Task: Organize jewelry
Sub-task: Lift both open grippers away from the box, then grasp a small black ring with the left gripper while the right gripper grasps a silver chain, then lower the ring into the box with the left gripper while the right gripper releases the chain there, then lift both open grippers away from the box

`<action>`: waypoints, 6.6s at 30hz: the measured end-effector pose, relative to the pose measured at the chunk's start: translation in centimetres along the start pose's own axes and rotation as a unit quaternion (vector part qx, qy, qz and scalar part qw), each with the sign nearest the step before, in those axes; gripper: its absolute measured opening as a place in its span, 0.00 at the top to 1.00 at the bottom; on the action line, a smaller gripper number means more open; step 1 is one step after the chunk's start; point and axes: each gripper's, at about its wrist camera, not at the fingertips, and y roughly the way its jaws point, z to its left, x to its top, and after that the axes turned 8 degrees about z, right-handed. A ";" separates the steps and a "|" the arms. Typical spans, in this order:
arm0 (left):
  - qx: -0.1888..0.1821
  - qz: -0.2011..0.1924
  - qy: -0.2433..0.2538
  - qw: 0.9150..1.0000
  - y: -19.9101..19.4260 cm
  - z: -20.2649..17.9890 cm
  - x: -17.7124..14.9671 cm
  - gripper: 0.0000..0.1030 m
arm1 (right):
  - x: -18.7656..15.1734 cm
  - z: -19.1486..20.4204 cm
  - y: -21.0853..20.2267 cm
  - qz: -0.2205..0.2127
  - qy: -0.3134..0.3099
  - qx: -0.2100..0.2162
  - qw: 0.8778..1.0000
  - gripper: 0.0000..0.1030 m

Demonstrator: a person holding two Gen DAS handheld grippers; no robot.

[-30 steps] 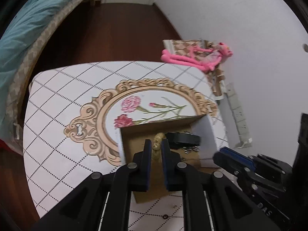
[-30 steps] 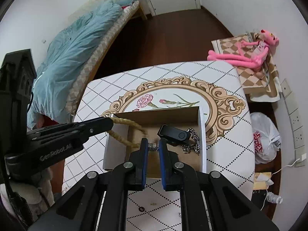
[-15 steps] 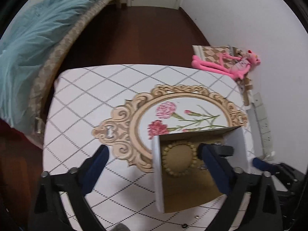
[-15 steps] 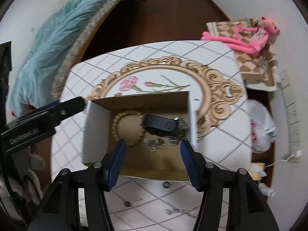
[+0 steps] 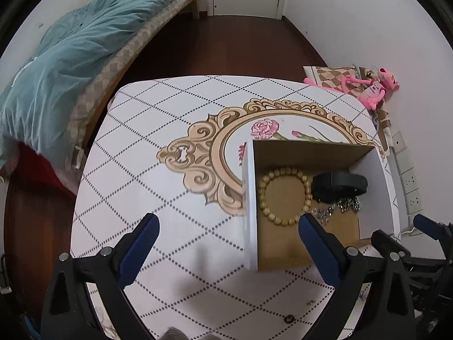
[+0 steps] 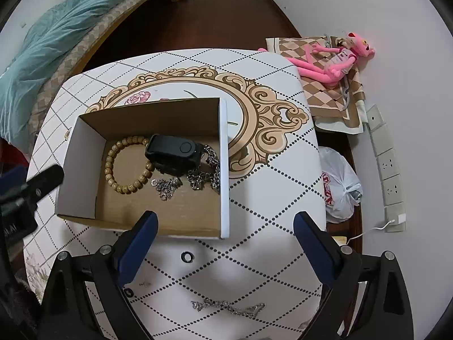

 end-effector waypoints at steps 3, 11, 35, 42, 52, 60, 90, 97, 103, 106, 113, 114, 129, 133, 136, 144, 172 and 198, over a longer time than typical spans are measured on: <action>0.006 -0.007 -0.004 1.000 -0.9 -0.1 -1.0 0.03 | -0.6 -0.1 -1.0 -0.014 0.002 -0.003 1.000 0.05; 0.028 -0.056 -0.001 0.998 -5.4 -0.7 -3.6 0.03 | -3.3 -0.9 -5.4 -0.070 0.015 -0.018 0.997 0.05; 0.014 -0.104 -0.004 0.994 -12.3 -1.5 -9.2 0.03 | -10.5 -2.7 -13.7 -0.140 0.044 0.024 0.989 0.05; 0.044 -0.037 0.009 0.998 -5.8 -2.3 -11.4 0.03 | -12.8 -4.6 -4.8 -0.052 0.069 0.030 0.996 0.05; 0.073 0.046 0.020 0.996 1.5 -2.7 -14.7 0.03 | -15.2 -4.6 4.3 -0.027 0.039 0.011 0.999 0.22; 0.063 0.064 0.015 0.996 3.1 -2.7 -15.0 0.03 | -14.7 -3.3 4.3 -0.073 0.006 0.000 0.997 0.42; -0.023 0.033 0.073 0.997 3.6 -7.4 -13.5 0.90 | -15.4 -4.2 2.5 -0.079 0.049 0.032 0.995 0.92; -0.036 0.026 0.069 0.997 2.6 -6.8 -13.6 0.90 | -15.1 -3.9 0.8 -0.096 0.049 0.053 0.993 0.95; -0.056 0.003 0.054 0.997 -0.2 -5.4 -12.6 0.90 | -14.3 -4.9 -2.5 -0.126 0.070 0.097 0.985 0.95; -0.069 -0.011 0.048 0.996 -2.0 -4.8 -11.7 0.90 | -13.7 -5.2 -4.6 -0.142 0.072 0.115 0.981 0.95; -0.109 -0.036 0.042 0.993 -5.7 -4.2 -8.4 0.90 | -10.9 -4.7 -9.4 -0.172 0.055 0.151 0.972 0.95; -0.115 -0.040 0.043 0.992 -6.3 -4.1 -7.6 0.90 | -10.4 -4.6 -9.9 -0.175 0.052 0.155 0.971 0.95; -0.154 0.010 0.035 0.987 -2.9 -2.1 2.9 0.90 | 0.4 -0.6 -7.2 -0.118 0.008 0.172 0.978 0.95; -0.158 0.039 0.037 0.986 -0.9 -2.3 4.3 0.90 | 1.8 -0.2 -4.9 -0.077 0.002 0.175 0.982 0.95; -0.140 0.052 0.037 0.988 -0.1 -2.5 5.1 0.89 | 2.4 0.0 -3.5 -0.053 -0.003 0.173 0.983 0.95; -0.100 0.045 0.010 0.994 0.4 -1.2 6.5 0.20 | 3.4 0.4 -0.7 0.028 -0.012 0.158 0.987 0.94; 0.009 0.010 0.005 1.000 -0.2 -0.5 -0.1 0.01 | 0.8 -0.4 -0.3 0.005 -0.004 0.011 1.000 0.05; 0.000 -0.091 -0.014 0.996 -11.3 -1.3 -4.1 0.01 | -4.4 -1.8 -12.5 -0.131 0.024 0.010 0.991 0.05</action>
